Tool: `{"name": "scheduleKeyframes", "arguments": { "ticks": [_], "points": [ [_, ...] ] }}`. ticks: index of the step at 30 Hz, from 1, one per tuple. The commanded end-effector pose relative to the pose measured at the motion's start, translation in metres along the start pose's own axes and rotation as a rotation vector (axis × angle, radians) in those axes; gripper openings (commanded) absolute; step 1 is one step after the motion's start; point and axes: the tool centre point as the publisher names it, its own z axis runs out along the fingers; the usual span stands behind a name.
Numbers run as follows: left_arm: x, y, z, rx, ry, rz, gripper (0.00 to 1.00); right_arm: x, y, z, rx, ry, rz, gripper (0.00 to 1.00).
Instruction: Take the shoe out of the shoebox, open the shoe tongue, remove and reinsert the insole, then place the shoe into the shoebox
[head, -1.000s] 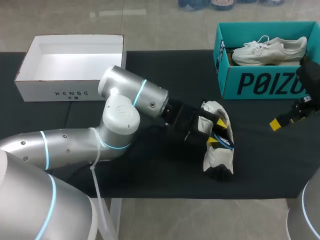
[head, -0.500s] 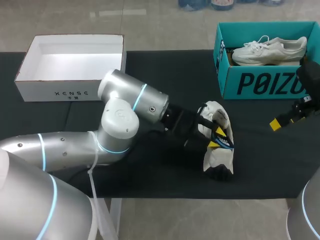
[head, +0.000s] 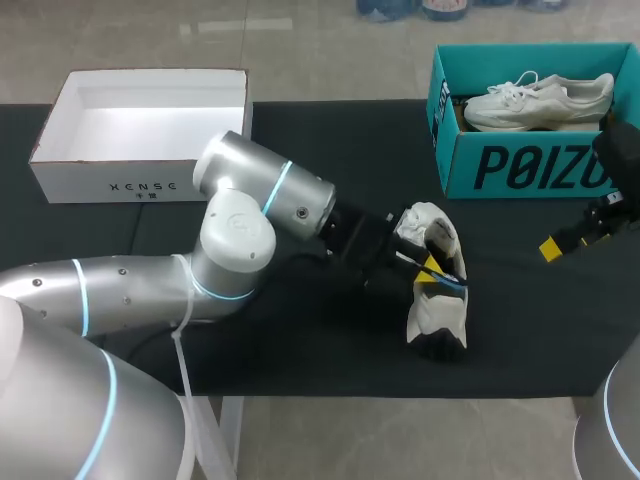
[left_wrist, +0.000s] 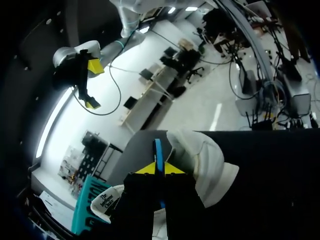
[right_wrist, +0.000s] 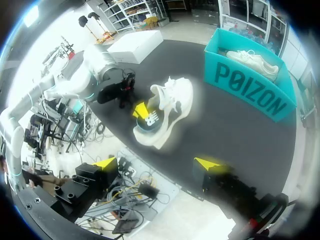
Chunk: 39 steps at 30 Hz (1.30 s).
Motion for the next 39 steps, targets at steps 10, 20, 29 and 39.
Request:
{"name": "scheduleKeyframes", "arguments": {
  "ticks": [10, 20, 29, 39],
  "points": [
    [-0.006, 0.031, 0.016, 0.029, 0.039, 0.005, 0.0, 0.0, -0.001, 0.001, -0.002, -0.002, 0.0, 1.0],
    [0.01, 0.01, 0.014, 0.054, 0.041, -0.042, 0.0, 0.0, -0.001, 0.001, -0.002, -0.002, 0.0, 1.0],
    [0.011, -0.001, -0.006, 0.013, 0.05, -0.054, 1.0, 0.0, -0.001, 0.001, -0.002, -0.002, 0.0, 1.0],
    [-0.011, -0.007, -0.017, -0.002, 0.09, -0.015, 1.0, 0.0, -0.001, 0.001, -0.002, -0.002, 0.0, 1.0]
  ]
}}
